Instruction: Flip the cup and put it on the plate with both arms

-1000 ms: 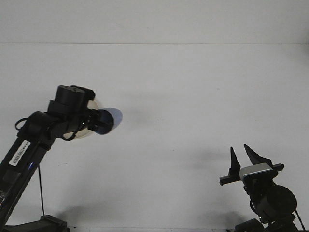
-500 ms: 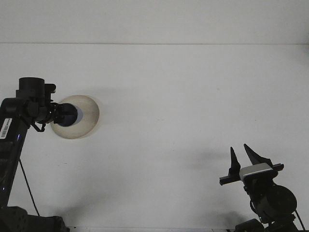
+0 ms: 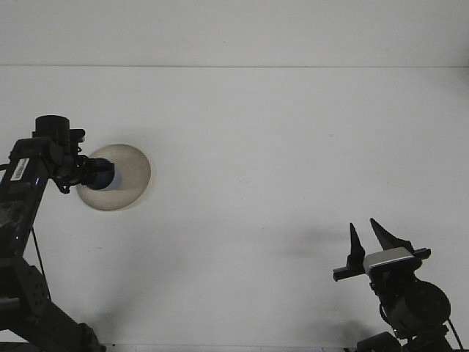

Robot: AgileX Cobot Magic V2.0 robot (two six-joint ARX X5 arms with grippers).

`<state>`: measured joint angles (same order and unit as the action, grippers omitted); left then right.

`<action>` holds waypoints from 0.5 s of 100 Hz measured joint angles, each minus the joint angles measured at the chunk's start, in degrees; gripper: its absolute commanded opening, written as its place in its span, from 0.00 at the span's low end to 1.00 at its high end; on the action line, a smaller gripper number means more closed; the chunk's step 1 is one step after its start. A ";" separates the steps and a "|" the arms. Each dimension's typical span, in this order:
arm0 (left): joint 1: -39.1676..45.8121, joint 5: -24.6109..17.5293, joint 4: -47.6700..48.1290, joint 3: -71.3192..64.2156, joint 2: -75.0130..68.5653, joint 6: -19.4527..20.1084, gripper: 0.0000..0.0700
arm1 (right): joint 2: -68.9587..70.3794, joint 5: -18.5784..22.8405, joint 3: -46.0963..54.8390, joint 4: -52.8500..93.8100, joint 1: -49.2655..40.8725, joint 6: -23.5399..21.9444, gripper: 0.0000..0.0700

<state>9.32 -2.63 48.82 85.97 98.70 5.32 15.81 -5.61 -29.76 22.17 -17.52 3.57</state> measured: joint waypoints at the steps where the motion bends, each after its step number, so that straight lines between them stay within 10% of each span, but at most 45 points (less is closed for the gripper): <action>1: 0.00 0.00 -0.11 0.00 0.13 0.04 0.02 | 0.00 0.02 0.00 0.00 0.00 0.00 0.41; 26: 0.04 -5.09 -4.57 0.00 1.11 0.17 0.54 | 0.00 0.02 0.00 0.00 0.00 0.00 0.41; 50: 0.02 -7.80 -2.56 4.20 0.07 0.13 0.55 | 0.00 0.02 0.00 0.00 0.00 -0.02 0.41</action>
<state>9.34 -10.44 46.26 90.17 98.76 5.45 15.81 -5.58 -29.76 22.17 -17.52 3.55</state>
